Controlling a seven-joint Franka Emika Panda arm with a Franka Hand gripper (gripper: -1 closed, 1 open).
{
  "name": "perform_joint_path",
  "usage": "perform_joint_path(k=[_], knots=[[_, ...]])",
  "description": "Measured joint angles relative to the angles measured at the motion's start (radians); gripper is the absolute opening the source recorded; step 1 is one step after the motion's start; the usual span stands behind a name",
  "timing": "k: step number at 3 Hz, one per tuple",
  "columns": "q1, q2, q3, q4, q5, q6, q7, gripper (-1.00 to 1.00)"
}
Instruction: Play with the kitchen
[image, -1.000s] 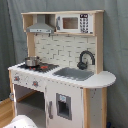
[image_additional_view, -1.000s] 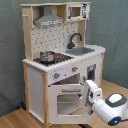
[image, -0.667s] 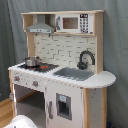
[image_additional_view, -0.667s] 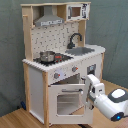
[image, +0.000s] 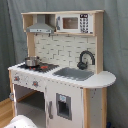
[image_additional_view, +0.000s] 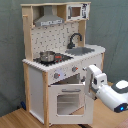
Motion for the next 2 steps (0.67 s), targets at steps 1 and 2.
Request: perform_joint_path(k=[1,2], knots=[[0.000,0.001,-0.032,-0.001,-0.002,0.018,-0.112,1.00],[-0.001,0.002,-0.060,-0.004,-0.002,0.028,-0.232,1.00]])
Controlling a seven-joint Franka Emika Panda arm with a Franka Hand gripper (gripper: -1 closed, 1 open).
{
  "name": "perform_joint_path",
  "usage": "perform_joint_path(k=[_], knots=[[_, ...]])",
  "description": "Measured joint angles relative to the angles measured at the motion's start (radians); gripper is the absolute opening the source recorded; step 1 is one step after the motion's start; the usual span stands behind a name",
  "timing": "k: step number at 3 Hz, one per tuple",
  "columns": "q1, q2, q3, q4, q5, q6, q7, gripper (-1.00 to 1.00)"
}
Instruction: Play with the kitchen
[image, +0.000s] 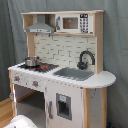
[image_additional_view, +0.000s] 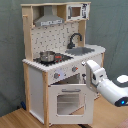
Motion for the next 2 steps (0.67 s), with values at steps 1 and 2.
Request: perform_joint_path(k=[1,2], knots=[[0.000,0.006,-0.026,-0.010,0.000,0.004,-0.117,1.00],[0.001,0.012,-0.057,-0.025,0.000,0.004,-0.230,1.00]])
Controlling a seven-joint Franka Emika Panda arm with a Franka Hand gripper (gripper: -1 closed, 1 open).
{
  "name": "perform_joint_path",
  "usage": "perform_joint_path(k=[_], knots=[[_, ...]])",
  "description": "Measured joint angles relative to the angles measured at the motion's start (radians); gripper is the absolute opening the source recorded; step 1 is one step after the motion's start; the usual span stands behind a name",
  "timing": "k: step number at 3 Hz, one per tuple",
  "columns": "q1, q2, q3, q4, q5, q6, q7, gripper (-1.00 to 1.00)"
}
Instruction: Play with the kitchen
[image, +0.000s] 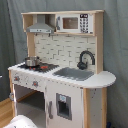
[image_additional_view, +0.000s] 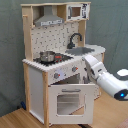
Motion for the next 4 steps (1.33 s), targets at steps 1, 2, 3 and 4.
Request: perform_joint_path(k=[1,2,3,4], knots=[[0.004,0.003,-0.038,-0.021,0.002,0.000,-0.116,1.00],[0.013,0.008,-0.076,-0.047,0.006,0.000,-0.228,1.00],[0.031,0.014,-0.109,-0.075,0.011,-0.001,-0.329,1.00],[0.056,0.021,-0.132,-0.107,0.025,-0.005,-0.422,1.00]])
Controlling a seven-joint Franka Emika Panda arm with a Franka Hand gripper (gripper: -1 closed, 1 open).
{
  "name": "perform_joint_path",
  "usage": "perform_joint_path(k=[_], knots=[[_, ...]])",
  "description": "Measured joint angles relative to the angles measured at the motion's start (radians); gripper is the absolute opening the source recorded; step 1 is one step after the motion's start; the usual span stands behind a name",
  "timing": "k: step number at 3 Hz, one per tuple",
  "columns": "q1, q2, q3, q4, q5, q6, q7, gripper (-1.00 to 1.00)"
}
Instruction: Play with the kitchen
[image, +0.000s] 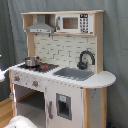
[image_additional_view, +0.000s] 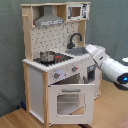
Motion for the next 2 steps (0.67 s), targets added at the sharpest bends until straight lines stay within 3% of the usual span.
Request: perform_joint_path(k=[2], knots=[[0.086,0.027,-0.011,-0.088,0.087,-0.029,-0.190,1.00]])
